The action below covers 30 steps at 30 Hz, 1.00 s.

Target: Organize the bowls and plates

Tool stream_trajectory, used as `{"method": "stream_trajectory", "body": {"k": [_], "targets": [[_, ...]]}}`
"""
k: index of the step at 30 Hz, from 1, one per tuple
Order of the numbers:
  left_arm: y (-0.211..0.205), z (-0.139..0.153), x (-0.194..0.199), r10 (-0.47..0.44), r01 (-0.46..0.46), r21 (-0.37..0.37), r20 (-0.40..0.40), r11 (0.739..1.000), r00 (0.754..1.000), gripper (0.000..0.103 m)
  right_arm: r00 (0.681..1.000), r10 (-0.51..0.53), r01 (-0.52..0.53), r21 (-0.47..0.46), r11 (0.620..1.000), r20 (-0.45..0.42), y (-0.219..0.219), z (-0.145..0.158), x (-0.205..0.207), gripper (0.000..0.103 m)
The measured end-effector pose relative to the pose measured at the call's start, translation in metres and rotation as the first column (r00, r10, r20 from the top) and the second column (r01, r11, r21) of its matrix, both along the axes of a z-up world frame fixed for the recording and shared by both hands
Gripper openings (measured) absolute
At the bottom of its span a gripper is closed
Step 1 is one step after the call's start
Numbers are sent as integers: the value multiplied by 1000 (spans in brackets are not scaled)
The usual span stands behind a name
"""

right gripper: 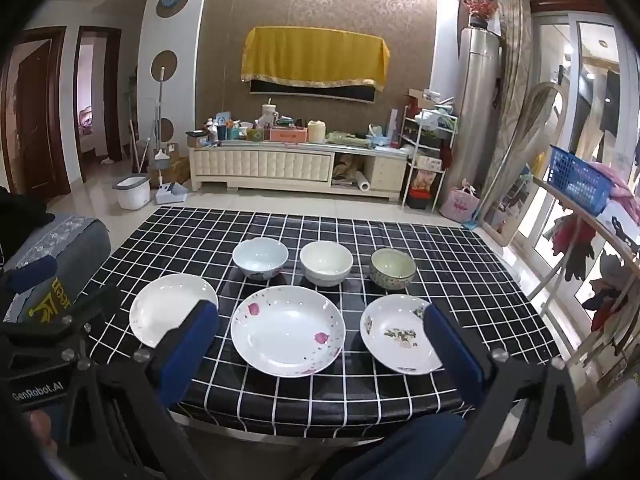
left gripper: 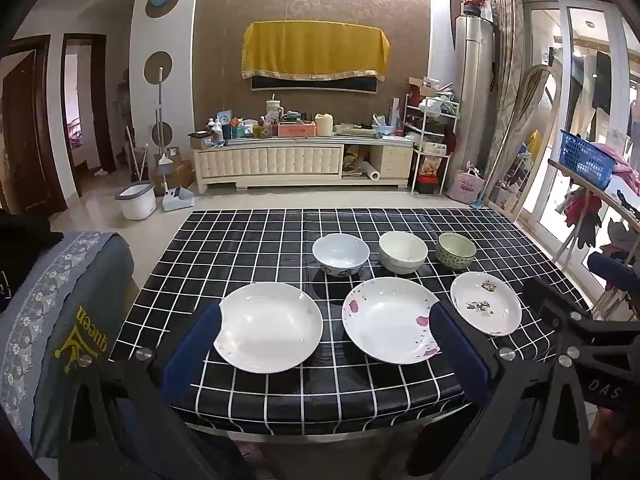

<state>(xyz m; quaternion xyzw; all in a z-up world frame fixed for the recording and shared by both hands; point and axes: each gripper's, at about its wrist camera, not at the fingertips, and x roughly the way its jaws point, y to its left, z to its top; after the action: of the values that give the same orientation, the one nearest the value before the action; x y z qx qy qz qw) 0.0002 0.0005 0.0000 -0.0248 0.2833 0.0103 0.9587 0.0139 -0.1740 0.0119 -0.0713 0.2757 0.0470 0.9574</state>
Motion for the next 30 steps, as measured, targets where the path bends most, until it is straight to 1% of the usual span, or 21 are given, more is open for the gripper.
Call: {"method": "stream_trajectory", "body": {"k": [2,3,5,6,8,9,11,12,30], "targets": [[0,0,-1,-5,5,0,5,1000,1000,103,1000,2,-2,-4,1000,-8,2,0,-1,103],[0,0,-1,-2,2,3,6,1000,1000,103,1000,0,1,25,1000,-17,-2,-1,0,103],[-2,1,-2,1,-1,9,9,1000,1000,103,1000,-3,4,33,999,-21,-5,0,0,103],[-3,1,-2,3,-3,13,9,1000,1000,103,1000,0,1,9,1000,-21,-2,-2,1,103],[-5,0,-3,7,-7,17,7,1000,1000,103,1000,3,-2,14,1000,-16,-3,-3,-1,103],[-8,-2,-2,-17,17,-15,-5,1000,1000,103,1000,2,-2,12,1000,-18,-2,-4,0,103],[-11,-2,-2,-23,23,-22,-6,999,1000,103,1000,-1,1,12,1000,-16,-4,-6,-2,103],[-3,-1,1,-24,24,-27,-5,999,1000,103,1000,-1,1,10,1000,-27,-2,-4,2,103],[1,0,0,-22,22,-21,4,1000,1000,103,999,8,-7,20,1000,-33,-4,-2,0,103]]}}
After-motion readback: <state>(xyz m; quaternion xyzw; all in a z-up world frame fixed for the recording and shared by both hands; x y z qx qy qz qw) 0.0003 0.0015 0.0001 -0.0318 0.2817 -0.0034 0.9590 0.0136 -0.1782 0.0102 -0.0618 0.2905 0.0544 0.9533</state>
